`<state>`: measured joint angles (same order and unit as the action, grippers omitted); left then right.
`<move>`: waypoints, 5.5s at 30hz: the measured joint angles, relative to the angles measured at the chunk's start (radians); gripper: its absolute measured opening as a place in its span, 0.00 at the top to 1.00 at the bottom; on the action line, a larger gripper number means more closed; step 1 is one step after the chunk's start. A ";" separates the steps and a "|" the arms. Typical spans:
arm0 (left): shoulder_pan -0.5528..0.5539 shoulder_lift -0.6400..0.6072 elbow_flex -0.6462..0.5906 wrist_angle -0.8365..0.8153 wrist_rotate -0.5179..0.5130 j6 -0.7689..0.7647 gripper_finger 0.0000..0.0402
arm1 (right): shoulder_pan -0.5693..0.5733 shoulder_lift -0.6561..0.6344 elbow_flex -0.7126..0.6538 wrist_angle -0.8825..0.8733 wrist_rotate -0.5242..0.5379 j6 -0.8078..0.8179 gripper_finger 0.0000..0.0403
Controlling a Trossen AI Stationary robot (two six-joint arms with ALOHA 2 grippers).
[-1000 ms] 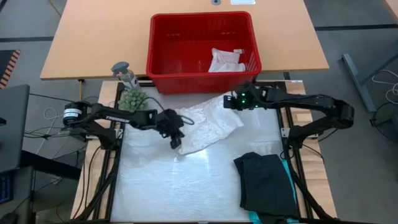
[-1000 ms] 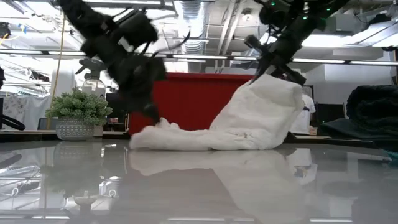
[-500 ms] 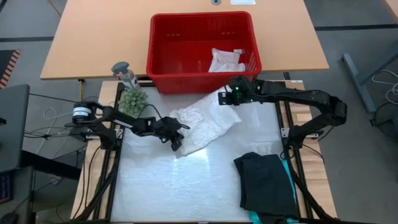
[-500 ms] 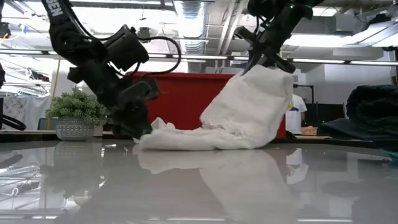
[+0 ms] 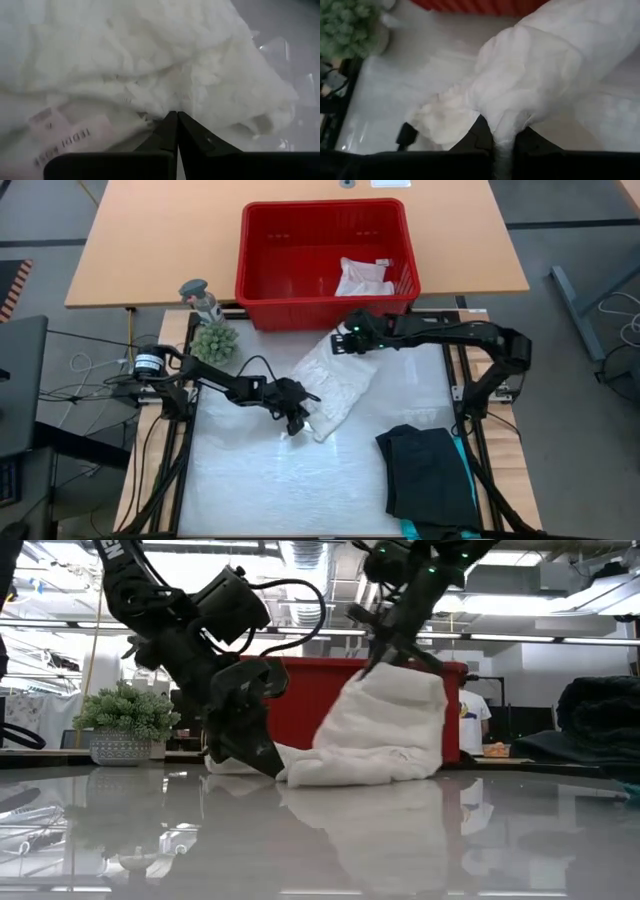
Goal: Fold Laundry from Bin
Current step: Fold the white t-shirt
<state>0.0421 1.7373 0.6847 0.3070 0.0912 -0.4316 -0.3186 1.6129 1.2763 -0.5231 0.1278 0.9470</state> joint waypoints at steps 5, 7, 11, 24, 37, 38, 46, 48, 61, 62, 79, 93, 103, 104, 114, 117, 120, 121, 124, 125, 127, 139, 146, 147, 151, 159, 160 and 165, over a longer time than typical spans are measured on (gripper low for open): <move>-0.004 0.001 0.013 0.003 -0.018 0.003 1.00 | 0.044 0.093 0.119 -0.042 -0.015 -0.009 0.89; -0.004 0.001 0.013 0.007 -0.030 0.003 1.00 | 0.068 0.129 0.159 -0.047 -0.023 -0.020 0.89; -0.004 0.001 0.013 0.022 -0.036 0.004 1.00 | 0.110 0.194 0.222 -0.058 -0.039 -0.025 0.89; -0.004 0.000 0.013 0.040 -0.045 0.020 1.00 | 0.170 0.259 0.256 -0.023 -0.102 0.022 0.89; -0.003 0.000 0.013 0.083 -0.062 0.019 1.00 | 0.196 0.259 0.256 -0.006 -0.165 0.065 0.73; -0.003 0.000 0.013 0.083 -0.061 0.017 1.00 | 0.199 0.259 0.256 -0.007 -0.168 0.065 0.71; -0.003 -0.108 0.014 -0.042 0.143 -0.024 1.00 | 0.201 0.259 0.256 0.057 -0.166 0.024 0.66; -0.004 -0.164 0.014 -0.144 0.161 -0.035 1.00 | 0.201 0.259 0.256 0.095 -0.170 0.014 0.66; 0.050 -0.649 0.014 -0.449 -0.027 0.005 1.00 | 0.237 0.258 0.256 0.063 -0.238 -0.043 0.65; 0.053 -0.679 0.014 -0.455 -0.051 0.008 1.00 | 0.243 0.258 0.256 0.063 -0.237 -0.059 0.65; 0.132 -0.514 0.014 -0.072 -0.132 -0.026 1.00 | 0.338 0.205 0.256 -0.009 0.089 -0.137 0.79; 0.108 -0.295 0.013 -0.216 -0.102 -0.110 1.00 | 0.373 0.207 0.033 0.061 0.200 -0.012 0.92; -0.040 -0.296 0.000 -0.313 -0.254 -0.144 1.00 | 0.397 0.206 -0.159 0.232 0.117 0.075 0.96; -0.050 -0.296 -0.010 -0.313 -0.270 -0.155 1.00 | 0.397 0.205 -0.169 0.233 0.105 0.082 0.94; -0.078 -0.296 -0.167 -0.152 -0.280 -0.268 1.00 | 0.425 0.205 -0.213 0.231 0.078 0.102 0.94; -0.082 -0.296 -0.218 -0.070 -0.296 -0.293 1.00 | 0.426 0.205 -0.213 0.230 0.077 0.092 0.94; -0.079 -0.296 -0.255 -0.036 -0.298 -0.313 1.00 | 0.421 0.205 -0.213 0.235 0.077 0.087 0.91; -0.078 -0.296 -0.259 -0.034 -0.294 -0.314 1.00 | 0.421 0.200 -0.214 0.245 0.076 0.074 0.90; -0.078 -0.296 -0.261 -0.014 -0.269 -0.305 1.00 | 0.423 0.156 -0.217 0.273 0.074 0.041 0.89; -0.078 -0.296 -0.261 -0.003 -0.263 -0.302 1.00 | 0.424 0.134 -0.216 0.283 0.072 0.033 0.89; -0.078 -0.296 -0.258 0.012 -0.264 -0.299 1.00 | 0.432 0.085 -0.216 0.287 0.073 0.029 0.89; -0.075 -0.295 -0.257 0.079 -0.261 -0.293 1.00 | 0.498 0.164 -0.214 0.484 0.170 -0.157 0.96; -0.070 -0.297 -0.257 0.150 -0.205 -0.296 1.00 | 0.507 0.325 -0.211 0.561 0.071 -0.099 0.96; -0.068 -0.305 -0.257 0.181 -0.191 -0.301 1.00 | 0.512 0.333 -0.210 0.567 0.057 -0.083 0.96; -0.054 -0.345 -0.254 0.309 -0.235 -0.293 1.00 | 0.522 0.337 -0.210 0.563 0.047 -0.069 0.96; -0.011 -0.233 -0.264 0.305 -0.384 -0.354 1.00 | 0.519 0.338 -0.211 0.550 0.033 -0.088 0.96; -0.007 -0.199 -0.264 0.322 -0.370 -0.355 1.00 | 0.520 0.338 -0.211 0.548 0.031 -0.088 0.96; -0.001 -0.058 -0.262 0.354 -0.357 -0.428 1.00 | 0.520 0.339 -0.211 0.541 0.017 -0.090 0.96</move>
<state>0.0414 1.6790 0.4232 0.6610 -0.2654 -0.8601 0.2012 1.9514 1.0650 0.0181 0.1449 0.8573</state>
